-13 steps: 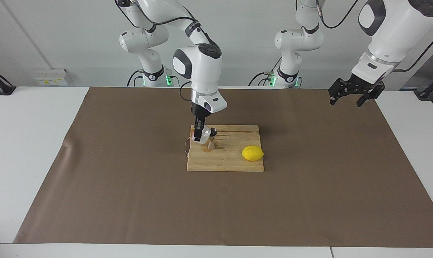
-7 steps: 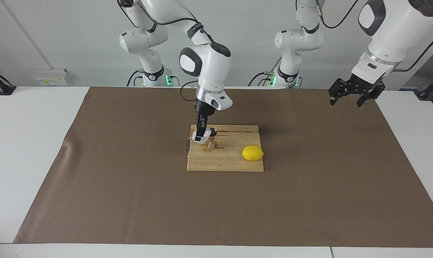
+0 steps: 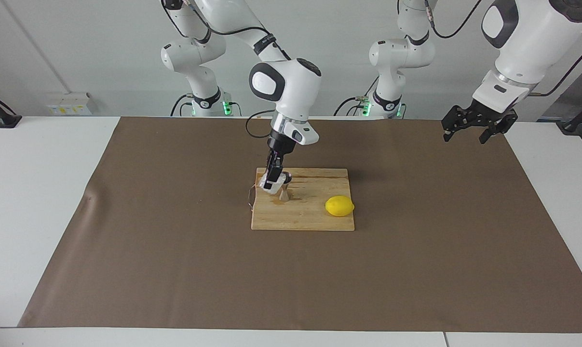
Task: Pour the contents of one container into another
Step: 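Lift the white cup and carry it above the metal cup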
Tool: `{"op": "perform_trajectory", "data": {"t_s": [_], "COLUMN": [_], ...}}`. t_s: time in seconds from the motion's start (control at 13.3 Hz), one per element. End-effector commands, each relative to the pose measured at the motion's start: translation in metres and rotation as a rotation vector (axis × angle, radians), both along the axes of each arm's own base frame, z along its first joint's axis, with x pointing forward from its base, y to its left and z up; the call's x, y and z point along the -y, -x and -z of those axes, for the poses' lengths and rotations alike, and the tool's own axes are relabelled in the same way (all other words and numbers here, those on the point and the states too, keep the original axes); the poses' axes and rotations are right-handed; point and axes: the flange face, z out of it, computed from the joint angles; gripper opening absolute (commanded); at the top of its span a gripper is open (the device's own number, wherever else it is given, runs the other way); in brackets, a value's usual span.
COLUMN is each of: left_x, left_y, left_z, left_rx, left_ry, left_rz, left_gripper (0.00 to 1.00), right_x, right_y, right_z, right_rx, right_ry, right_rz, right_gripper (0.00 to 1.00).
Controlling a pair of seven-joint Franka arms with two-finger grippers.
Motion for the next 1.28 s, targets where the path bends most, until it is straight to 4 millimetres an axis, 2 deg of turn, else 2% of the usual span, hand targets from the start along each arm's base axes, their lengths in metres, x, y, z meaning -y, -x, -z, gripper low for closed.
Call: {"op": "perform_trajectory", "data": {"t_s": [0.0, 0.68, 1.2], "left_x": [-0.002, -0.002, -0.002], "left_y": [0.007, 0.007, 0.007], "left_z": [-0.003, -0.003, -0.003], "left_rx": [0.001, 0.001, 0.001], "left_ry": [0.010, 0.010, 0.010], "left_rz": [-0.016, -0.016, -0.016], "left_gripper": [1.00, 1.00, 1.00], "right_x": [0.008, 0.001, 0.004], "right_y": [0.010, 0.032, 0.039], "right_z": [0.005, 0.014, 0.020], "right_rx": [0.031, 0.093, 0.123], "right_ry": [0.053, 0.152, 0.180], "right_rz": [-0.010, -0.115, -0.127], "right_gripper": [0.00, 0.00, 0.00]}}
